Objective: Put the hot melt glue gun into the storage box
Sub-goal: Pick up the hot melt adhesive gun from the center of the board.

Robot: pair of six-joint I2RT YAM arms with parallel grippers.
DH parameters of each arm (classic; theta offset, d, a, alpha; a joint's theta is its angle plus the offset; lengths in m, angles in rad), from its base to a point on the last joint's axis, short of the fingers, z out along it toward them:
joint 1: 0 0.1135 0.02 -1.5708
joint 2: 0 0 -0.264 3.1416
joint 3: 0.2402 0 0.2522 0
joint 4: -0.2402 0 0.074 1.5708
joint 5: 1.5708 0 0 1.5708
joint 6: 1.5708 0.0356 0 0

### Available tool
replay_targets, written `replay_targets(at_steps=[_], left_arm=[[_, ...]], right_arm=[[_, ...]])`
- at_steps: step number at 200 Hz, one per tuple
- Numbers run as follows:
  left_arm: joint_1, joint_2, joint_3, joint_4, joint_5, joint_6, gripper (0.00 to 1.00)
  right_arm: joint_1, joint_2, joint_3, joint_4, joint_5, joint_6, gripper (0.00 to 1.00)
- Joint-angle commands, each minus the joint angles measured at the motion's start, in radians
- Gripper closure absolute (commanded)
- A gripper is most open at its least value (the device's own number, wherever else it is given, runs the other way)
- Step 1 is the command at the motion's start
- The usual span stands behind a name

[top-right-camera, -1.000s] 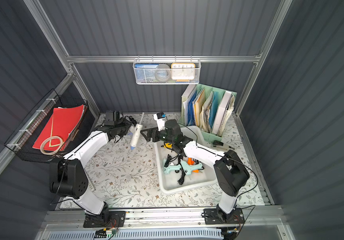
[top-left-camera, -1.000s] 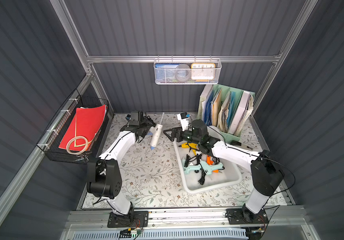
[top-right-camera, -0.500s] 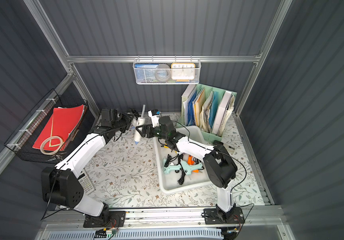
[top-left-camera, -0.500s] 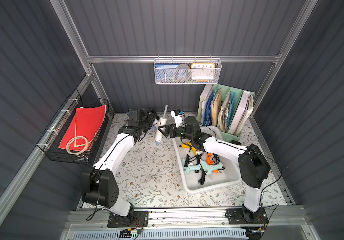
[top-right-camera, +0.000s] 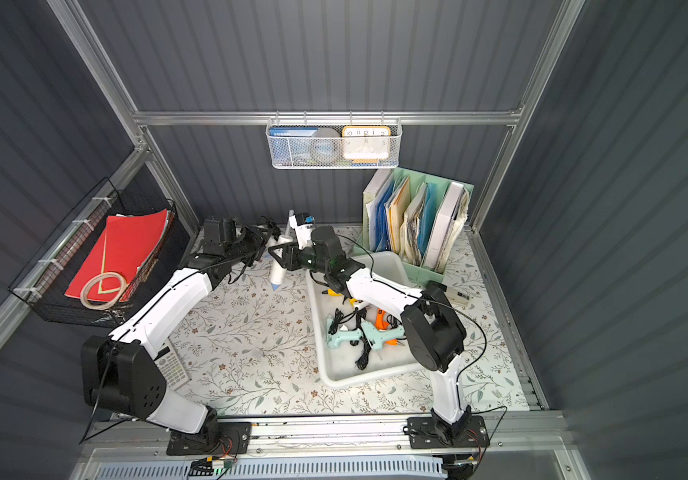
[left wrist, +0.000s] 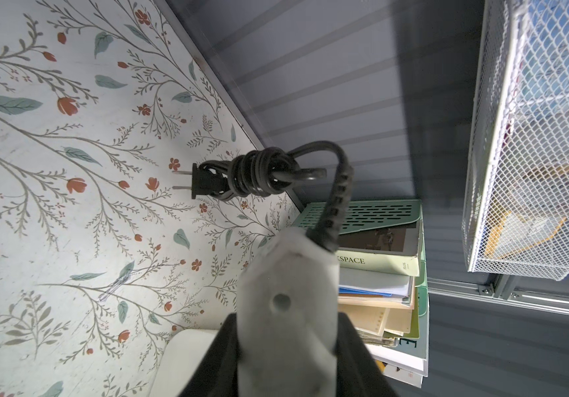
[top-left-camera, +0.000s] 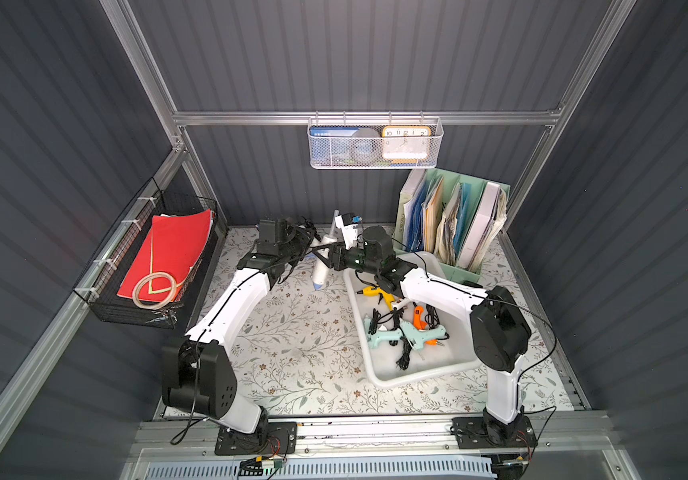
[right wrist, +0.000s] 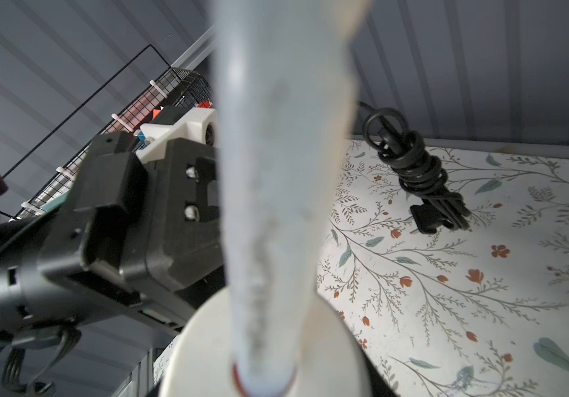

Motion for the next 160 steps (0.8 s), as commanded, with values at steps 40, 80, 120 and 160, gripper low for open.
replay_targets(at_steps=[40, 80, 120, 160], left_arm=[[-0.005, -0.167, -0.035, 0.115, 0.004, 0.135, 0.00], [-0.005, -0.308, -0.072, 0.148, -0.064, 0.269, 0.00], [-0.005, -0.403, -0.100, 0.127, -0.181, 0.327, 0.00], [-0.005, -0.435, -0.114, 0.082, -0.275, 0.365, 0.00]], right_arm=[[-0.025, -0.161, -0.026, -0.068, 0.108, -0.038, 1.00], [-0.069, -0.345, -0.128, -0.085, 0.201, -0.062, 1.00], [-0.075, -0.573, -0.230, -0.125, 0.288, -0.128, 1.00], [-0.077, -0.769, -0.317, -0.255, 0.362, -0.148, 1.00]])
